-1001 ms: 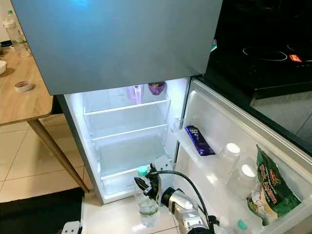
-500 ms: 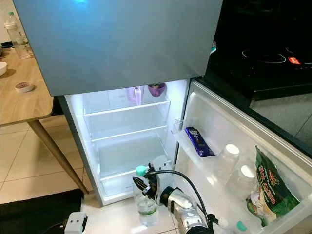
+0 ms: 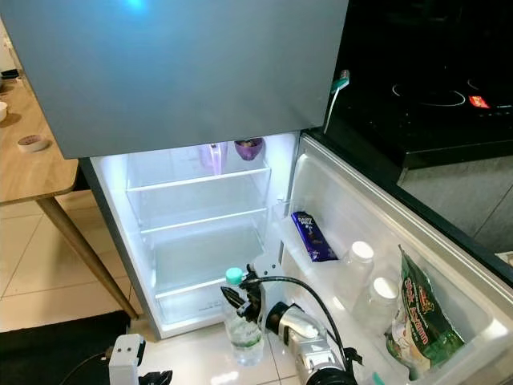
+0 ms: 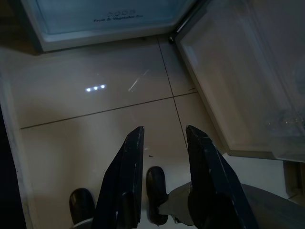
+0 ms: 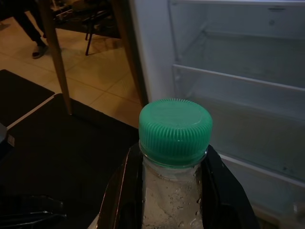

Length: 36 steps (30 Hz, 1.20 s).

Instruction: Restocking fridge

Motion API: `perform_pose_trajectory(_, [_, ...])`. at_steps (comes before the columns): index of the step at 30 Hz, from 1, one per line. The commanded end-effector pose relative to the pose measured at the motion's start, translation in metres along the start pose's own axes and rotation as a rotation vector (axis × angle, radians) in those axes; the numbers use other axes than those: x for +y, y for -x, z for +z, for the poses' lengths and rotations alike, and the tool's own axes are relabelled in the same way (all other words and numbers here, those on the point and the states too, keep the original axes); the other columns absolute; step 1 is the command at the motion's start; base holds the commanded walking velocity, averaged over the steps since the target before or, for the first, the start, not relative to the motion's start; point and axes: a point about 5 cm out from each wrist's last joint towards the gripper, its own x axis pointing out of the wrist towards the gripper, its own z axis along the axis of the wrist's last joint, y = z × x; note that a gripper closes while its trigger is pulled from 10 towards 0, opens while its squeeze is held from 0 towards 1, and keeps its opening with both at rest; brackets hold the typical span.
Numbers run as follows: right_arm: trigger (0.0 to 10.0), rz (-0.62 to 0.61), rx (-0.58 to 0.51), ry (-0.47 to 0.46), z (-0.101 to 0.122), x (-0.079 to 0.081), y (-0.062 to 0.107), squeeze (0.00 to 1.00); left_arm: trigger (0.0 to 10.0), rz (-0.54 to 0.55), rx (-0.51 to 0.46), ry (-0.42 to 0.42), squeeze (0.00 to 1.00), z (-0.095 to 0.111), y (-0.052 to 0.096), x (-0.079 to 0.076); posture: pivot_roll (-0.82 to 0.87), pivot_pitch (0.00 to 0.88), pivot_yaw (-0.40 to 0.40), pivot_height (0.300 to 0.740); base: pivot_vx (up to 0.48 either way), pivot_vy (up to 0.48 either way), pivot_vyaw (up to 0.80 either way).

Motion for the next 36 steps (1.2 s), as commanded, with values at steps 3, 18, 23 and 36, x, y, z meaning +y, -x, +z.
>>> perform_pose_trajectory(3, [10.0, 0.004, -0.023, 0.027, 0.007, 0.002, -0.004, 0.00, 10.0, 0.011, -0.016, -0.002, 0.00, 0.002, 0.003, 0.006, -0.10, 0.048, 0.015, 0.734, 0.000, 0.000, 0.00])
perform_pose_trajectory(18, [10.0, -0.354, 0.025, 0.039, 0.011, -0.041, 0.011, 0.00, 10.0, -0.199, -0.362, -0.301, 0.00, 0.100, 0.002, 0.004, -0.08, 0.096, 0.028, 0.734, 0.000, 0.000, 0.00])
perform_pose_trajectory(23, [10.0, -0.451, 0.041, 0.037, 0.008, -0.052, 0.021, 0.00, 10.0, -0.248, -0.396, -0.364, 0.00, 0.111, 0.003, -0.001, -0.08, 0.106, 0.034, 0.734, 0.000, 0.000, 0.00])
perform_pose_trajectory(36, [10.0, -0.513, -0.018, 0.066, 0.011, -0.050, 0.021, 0.00, 10.0, -0.344, -0.371, -0.402, 0.00, 0.100, -0.002, -0.018, -0.08, 0.122, 0.050, 0.679, 0.000, 0.000, 0.00])
